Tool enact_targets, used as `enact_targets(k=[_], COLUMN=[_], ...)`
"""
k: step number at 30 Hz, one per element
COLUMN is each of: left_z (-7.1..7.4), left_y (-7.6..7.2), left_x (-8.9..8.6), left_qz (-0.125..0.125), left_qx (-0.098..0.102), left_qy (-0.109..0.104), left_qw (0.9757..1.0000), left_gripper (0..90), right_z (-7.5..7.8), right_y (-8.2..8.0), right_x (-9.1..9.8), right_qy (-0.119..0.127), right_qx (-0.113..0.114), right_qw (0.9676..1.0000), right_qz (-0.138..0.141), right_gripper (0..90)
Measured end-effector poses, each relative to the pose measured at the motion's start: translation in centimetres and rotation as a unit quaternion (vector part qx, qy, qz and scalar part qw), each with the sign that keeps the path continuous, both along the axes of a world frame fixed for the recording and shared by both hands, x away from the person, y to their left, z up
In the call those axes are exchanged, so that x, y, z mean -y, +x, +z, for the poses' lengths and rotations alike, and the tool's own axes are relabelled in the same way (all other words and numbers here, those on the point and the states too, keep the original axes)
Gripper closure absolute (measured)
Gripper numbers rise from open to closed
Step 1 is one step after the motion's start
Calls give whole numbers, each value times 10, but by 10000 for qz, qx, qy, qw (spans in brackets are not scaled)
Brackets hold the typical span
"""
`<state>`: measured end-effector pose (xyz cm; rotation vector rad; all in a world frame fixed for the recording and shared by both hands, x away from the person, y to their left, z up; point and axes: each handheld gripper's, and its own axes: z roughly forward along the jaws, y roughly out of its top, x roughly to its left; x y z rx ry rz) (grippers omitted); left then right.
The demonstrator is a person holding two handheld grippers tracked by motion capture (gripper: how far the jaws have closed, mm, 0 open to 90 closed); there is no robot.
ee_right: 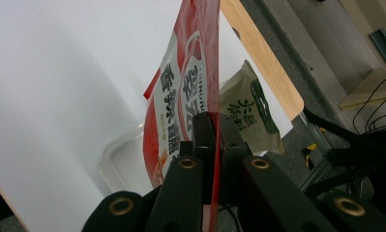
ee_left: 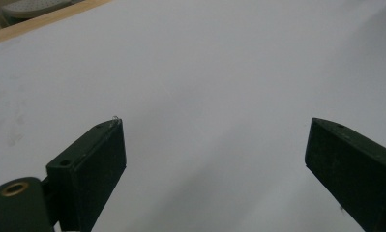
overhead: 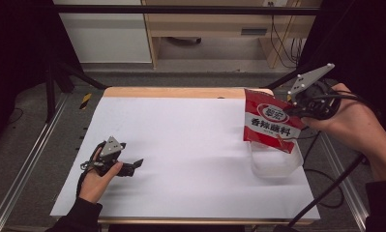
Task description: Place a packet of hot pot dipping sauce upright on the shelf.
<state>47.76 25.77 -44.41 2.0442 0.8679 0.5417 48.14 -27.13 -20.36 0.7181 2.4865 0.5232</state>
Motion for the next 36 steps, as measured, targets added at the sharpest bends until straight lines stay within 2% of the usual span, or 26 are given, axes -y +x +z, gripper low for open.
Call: enact_targets(k=[3, 8, 10, 15, 28, 36], left_z=[0, 0, 0, -1, -1, -1], left_y=[-2, -2, -1, -1, -1, -2], left_x=[0, 0, 1, 1, 3, 4], left_qz=[-13, -43, -51, -50, -96, -133], left_qx=[0, -41, -53, -64, -70, -73], left_qy=[27, -93, -24, -9, 11, 26], left_qw=[10000, 9999, 10000, 10000, 9999, 9999], left_gripper=[75, 75, 74, 75, 75, 75], right_z=[-7, -15, -18, -27, -59, -71], right_y=[-2, -3, -2, 1, 9, 10], right_x=[8, 18, 22, 29, 36, 37], right_qy=[20, 40, 58, 83, 339, 435], right_qx=[-44, -94, -129, -207, -378, -437], right_qw=[9999, 9997, 9995, 9992, 9978, 9970], right_qz=[-116, -241, -277, -321, -428, -468], right_gripper=[899, 899, 899, 899, 899, 898])
